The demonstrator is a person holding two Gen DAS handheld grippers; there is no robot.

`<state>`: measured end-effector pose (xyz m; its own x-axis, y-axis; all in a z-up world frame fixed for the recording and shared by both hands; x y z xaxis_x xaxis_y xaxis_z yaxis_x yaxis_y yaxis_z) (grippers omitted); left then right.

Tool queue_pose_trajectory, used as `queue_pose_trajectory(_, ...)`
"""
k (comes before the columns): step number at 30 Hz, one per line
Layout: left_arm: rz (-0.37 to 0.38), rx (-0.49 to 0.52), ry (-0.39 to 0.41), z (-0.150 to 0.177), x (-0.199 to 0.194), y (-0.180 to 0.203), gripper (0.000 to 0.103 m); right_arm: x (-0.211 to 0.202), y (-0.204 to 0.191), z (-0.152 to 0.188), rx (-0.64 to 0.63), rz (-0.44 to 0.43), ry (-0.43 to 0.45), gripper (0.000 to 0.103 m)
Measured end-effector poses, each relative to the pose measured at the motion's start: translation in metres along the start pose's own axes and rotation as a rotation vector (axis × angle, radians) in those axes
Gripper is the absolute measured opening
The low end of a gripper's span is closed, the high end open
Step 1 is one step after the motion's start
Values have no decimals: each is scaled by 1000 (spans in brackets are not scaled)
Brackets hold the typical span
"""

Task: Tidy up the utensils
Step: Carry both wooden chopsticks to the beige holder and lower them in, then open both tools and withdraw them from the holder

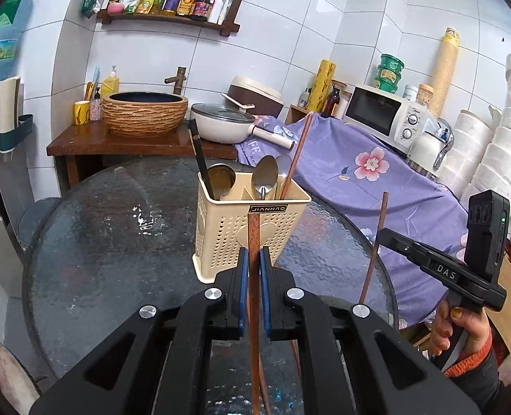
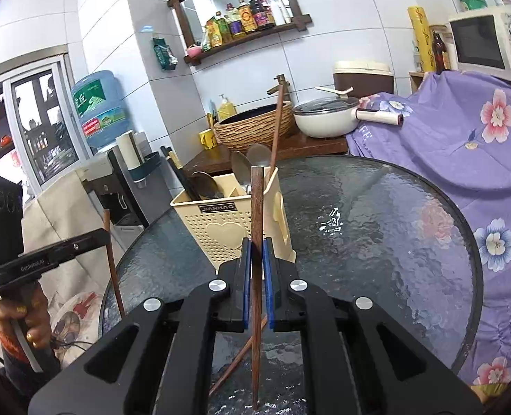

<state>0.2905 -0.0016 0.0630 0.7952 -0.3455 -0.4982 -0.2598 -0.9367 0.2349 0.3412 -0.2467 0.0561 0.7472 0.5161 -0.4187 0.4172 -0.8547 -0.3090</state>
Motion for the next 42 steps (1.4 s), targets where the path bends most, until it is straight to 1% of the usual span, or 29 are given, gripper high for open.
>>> queue_pose_trajectory(8, -5, 14, 33, -11, -17, 1, 7, -7, -18, -7, -64, -16, 0, 7)
queue_pose_trajectory(16, -4, 58, 80, -29, -33, 7, 7, -12, -37, -26, -140, -22, 10, 7)
queue_pose_trajectory(20, -13, 74, 105, -45, -34, 10, 7, -13, -48, -40, -172, -29, 19, 7)
queue_pose_trajectory(25, 6, 99, 108, -66, -31, 18, 7, -11, -57, -61, -192, -51, 10, 7)
queue_pose_trajectory(31, 17, 111, 146, -104, -33, 28, 7, -9, -71, -97, -212, -74, 22, 7)
queue_pose_trajectory(33, 25, 105, 158, -118, -34, 31, 7, -8, -77, -114, -212, -82, 31, 7)
queue_pose_trajectory(36, 33, 88, 186, -148, -37, 32, 7, -8, -82, -144, -208, -84, 56, 7)
queue_pose_trajectory(38, 16, 85, 221, -170, -40, 32, 7, -8, -84, -163, -201, -82, 75, 7)
queue_pose_trajectory(42, -37, 78, 264, -199, -35, 29, 7, -4, -86, -191, -204, -51, 113, 7)
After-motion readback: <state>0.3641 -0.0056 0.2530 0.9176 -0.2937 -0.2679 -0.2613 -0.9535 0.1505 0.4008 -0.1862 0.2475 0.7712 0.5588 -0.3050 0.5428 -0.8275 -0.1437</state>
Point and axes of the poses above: each gripper's, at about its wrist camera, not at the fingertips, and x roughly the way its jaws point, y to its right, z to its underside, the point moved 5 cm from there along x, roughly the way its jaws point, and after that the axes turned 3 degrees about -z, right-handed, at the moved point
